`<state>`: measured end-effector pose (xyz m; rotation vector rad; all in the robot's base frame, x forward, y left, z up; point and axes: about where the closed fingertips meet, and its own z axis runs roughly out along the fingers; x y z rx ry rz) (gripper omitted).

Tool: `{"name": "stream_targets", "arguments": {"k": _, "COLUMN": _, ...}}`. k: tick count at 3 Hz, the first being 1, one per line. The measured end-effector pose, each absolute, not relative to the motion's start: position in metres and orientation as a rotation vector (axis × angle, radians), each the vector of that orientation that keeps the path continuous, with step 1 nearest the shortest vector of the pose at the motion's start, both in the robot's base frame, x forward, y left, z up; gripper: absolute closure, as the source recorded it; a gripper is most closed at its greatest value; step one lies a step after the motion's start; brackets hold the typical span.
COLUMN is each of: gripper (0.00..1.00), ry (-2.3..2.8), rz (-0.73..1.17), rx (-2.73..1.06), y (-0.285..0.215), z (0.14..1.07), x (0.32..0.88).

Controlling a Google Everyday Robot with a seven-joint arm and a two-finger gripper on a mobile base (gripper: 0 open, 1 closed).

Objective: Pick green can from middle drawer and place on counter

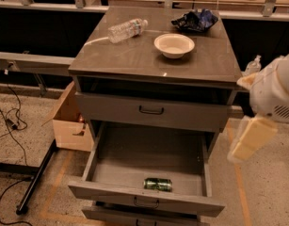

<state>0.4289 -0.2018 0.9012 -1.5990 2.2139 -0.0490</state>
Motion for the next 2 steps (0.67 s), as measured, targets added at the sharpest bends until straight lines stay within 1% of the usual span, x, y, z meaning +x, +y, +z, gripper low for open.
{"name": "stream_targets", "arguments": {"k": 1, "gripper": 0.00, "ry": 2.169, "rz": -0.026, "rx": -1.604, "y": -0.183, "z": 0.846, "x": 0.433}}
{"name": "stream_targets", "arguments": {"k": 2, "gripper": 0.00, "ry": 2.089, "rz": -0.044, "rx": -1.681, "y": -0.151, "z": 0.790, "x": 0.439}}
